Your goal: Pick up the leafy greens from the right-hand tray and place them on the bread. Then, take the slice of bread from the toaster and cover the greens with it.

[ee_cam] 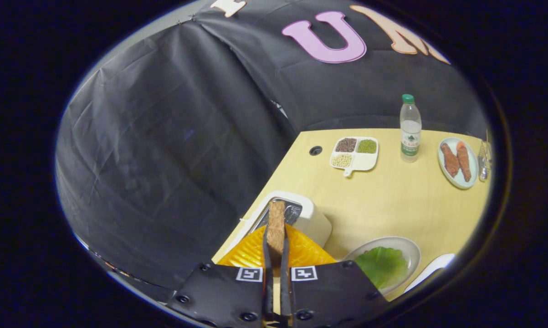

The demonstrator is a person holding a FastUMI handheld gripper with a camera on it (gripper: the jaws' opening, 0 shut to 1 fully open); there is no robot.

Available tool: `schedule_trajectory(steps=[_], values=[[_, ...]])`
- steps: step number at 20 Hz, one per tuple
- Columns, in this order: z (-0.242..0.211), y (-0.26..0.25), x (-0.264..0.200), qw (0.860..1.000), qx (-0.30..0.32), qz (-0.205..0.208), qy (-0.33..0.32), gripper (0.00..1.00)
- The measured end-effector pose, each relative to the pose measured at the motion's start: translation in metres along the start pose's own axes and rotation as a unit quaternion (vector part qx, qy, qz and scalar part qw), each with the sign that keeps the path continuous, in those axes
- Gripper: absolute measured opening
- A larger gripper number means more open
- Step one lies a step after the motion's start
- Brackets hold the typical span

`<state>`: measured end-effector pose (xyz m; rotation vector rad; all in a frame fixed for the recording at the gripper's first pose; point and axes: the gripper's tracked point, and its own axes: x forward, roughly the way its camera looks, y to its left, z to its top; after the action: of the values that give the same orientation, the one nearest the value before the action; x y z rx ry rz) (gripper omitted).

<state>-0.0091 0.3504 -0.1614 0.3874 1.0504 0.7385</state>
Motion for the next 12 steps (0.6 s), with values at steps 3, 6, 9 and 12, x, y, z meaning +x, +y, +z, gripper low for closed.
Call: schedule_trajectory(steps=[3,6,9,12], values=[[0.003,-0.014,-0.015,1.000,0.012,0.003,-0.013,0.09],[0.001,-0.035,-0.028,1.000,0.022,-0.006,-0.019,0.09],[-0.012,-0.063,-0.033,0.999,0.039,-0.020,-0.018,0.09],[-0.027,-0.087,-0.037,0.998,0.061,-0.033,-0.012,0.09]])
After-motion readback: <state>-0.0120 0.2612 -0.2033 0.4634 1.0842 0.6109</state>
